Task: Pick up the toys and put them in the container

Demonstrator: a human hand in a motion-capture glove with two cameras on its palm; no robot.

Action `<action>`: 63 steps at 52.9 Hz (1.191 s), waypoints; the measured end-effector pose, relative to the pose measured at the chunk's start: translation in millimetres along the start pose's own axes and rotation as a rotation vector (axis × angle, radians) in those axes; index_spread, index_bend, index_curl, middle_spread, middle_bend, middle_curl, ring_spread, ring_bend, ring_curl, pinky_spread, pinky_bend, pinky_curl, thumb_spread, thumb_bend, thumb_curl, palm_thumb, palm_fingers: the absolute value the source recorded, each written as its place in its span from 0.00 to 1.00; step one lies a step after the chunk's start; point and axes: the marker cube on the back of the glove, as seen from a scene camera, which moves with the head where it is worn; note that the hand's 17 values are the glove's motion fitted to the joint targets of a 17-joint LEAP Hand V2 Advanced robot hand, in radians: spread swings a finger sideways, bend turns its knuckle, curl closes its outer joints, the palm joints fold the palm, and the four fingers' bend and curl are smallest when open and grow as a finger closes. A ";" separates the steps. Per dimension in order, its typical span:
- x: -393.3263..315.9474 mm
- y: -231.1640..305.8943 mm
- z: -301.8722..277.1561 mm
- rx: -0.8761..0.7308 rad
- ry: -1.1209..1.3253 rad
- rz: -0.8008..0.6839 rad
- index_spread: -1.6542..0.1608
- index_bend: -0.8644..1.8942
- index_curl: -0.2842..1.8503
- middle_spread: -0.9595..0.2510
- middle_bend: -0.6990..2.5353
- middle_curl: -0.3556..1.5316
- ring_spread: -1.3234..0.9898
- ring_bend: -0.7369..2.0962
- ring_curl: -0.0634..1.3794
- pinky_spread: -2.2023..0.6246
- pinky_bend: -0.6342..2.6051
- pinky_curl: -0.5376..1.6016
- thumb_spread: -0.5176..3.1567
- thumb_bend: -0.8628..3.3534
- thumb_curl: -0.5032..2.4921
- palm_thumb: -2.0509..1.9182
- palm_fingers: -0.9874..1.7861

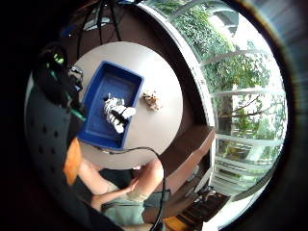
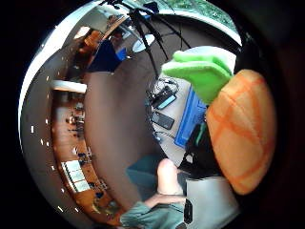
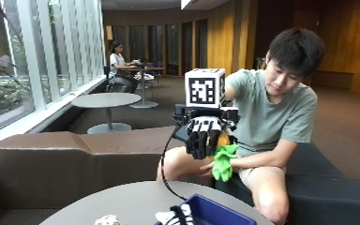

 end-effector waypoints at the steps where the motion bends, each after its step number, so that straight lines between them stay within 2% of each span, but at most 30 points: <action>1: -0.2 0.9 2.3 -0.016 -0.003 -0.003 0.70 0.45 0.56 0.57 0.46 0.62 0.41 0.71 0.51 0.66 0.57 0.49 0.29 0.22 0.54 0.66 0.52; 6: -0.6 4.7 11.9 -0.106 -0.056 -0.009 0.71 0.40 0.53 0.57 0.44 0.60 0.42 0.70 0.48 0.68 0.57 0.47 0.35 0.20 0.51 0.63 0.51; 7: -0.1 5.5 12.5 -0.122 -0.064 -0.009 0.71 0.37 0.52 0.58 0.41 0.58 0.42 0.69 0.47 0.68 0.58 0.48 0.36 0.19 0.50 0.62 0.44; 9: 1.6 7.4 12.4 -0.135 -0.066 -0.005 0.73 0.35 0.51 0.60 0.38 0.57 0.44 0.69 0.47 0.69 0.60 0.49 0.39 0.18 0.48 0.59 0.39; 10: 3.1 8.7 11.6 -0.132 -0.061 -0.001 0.72 0.38 0.52 0.59 0.41 0.58 0.43 0.70 0.48 0.69 0.59 0.48 0.39 0.20 0.48 0.61 0.47; 11: 5.0 10.2 10.5 -0.124 -0.053 0.003 0.73 0.33 0.48 0.61 0.37 0.55 0.45 0.67 0.45 0.70 0.61 0.48 0.40 0.18 0.46 0.58 0.36; 13: 9.9 12.9 7.6 -0.095 -0.034 0.011 0.74 0.33 0.47 0.63 0.35 0.54 0.46 0.66 0.46 0.71 0.62 0.49 0.42 0.18 0.45 0.56 0.33; 25: 50.6 24.5 -14.2 -0.020 0.015 0.079 0.77 0.36 0.40 0.70 0.33 0.50 0.51 0.60 0.38 0.76 0.58 0.45 0.46 0.20 0.38 0.53 0.32; 40: 128.1 33.7 -26.3 -0.036 0.035 0.208 0.78 0.36 0.36 0.71 0.30 0.47 0.53 0.54 0.32 0.78 0.53 0.42 0.49 0.20 0.33 0.52 0.32; 50: 191.1 20.3 12.2 -0.095 0.031 0.271 0.78 0.36 0.33 0.72 0.30 0.46 0.54 0.52 0.31 0.78 0.51 0.41 0.50 0.20 0.32 0.53 0.33; 63: 241.7 -36.2 88.4 -0.182 0.062 0.287 0.78 0.36 0.31 0.74 0.29 0.45 0.54 0.50 0.29 0.78 0.50 0.40 0.51 0.20 0.30 0.54 0.33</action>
